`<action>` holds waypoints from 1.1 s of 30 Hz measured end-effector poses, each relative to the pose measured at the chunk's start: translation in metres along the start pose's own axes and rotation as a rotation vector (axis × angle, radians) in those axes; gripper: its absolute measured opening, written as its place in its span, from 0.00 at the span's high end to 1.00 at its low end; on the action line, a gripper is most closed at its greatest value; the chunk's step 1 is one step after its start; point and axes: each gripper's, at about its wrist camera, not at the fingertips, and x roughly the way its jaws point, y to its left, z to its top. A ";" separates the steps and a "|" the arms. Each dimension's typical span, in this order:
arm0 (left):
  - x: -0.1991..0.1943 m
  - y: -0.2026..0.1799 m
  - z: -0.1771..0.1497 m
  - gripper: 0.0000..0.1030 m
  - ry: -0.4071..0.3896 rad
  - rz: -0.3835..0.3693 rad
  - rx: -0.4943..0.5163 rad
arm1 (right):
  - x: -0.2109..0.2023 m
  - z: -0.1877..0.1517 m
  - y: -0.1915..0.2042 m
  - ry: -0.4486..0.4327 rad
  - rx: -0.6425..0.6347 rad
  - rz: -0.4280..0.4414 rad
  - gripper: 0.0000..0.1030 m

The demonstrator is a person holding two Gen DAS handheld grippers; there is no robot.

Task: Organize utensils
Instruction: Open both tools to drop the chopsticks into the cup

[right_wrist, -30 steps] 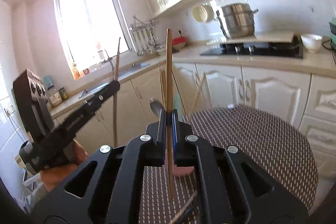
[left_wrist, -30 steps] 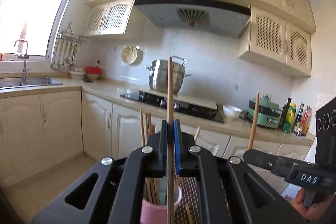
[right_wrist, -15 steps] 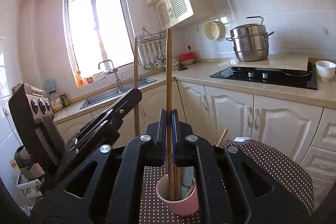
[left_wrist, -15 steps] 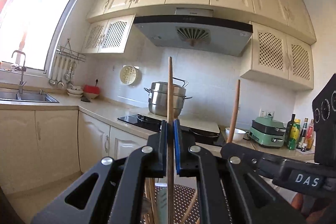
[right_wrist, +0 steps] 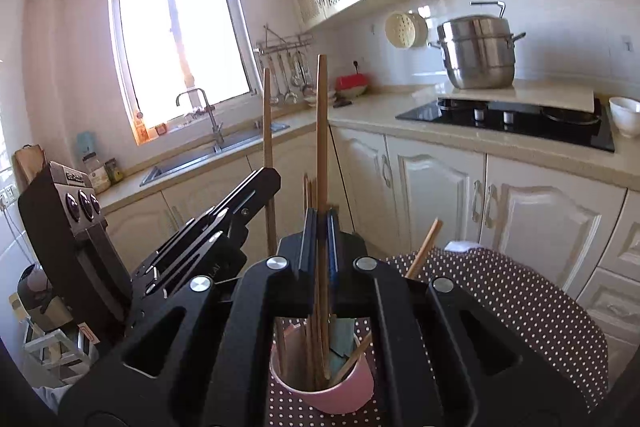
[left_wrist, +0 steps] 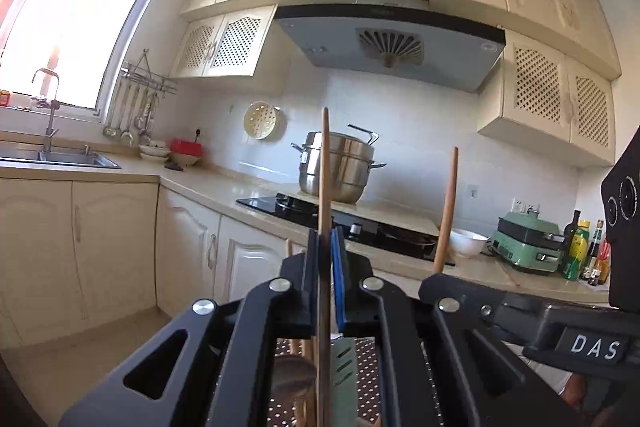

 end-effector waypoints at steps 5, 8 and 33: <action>-0.016 0.007 0.004 0.24 -0.011 0.069 -0.013 | -0.014 -0.002 -0.010 -0.047 0.071 -0.026 0.36; -0.027 0.010 0.012 0.07 0.017 0.094 -0.006 | -0.032 -0.001 -0.013 -0.098 0.098 -0.030 0.18; -0.161 -0.043 0.023 0.04 0.192 0.208 0.144 | -0.142 -0.050 -0.007 -0.056 0.203 -0.130 0.06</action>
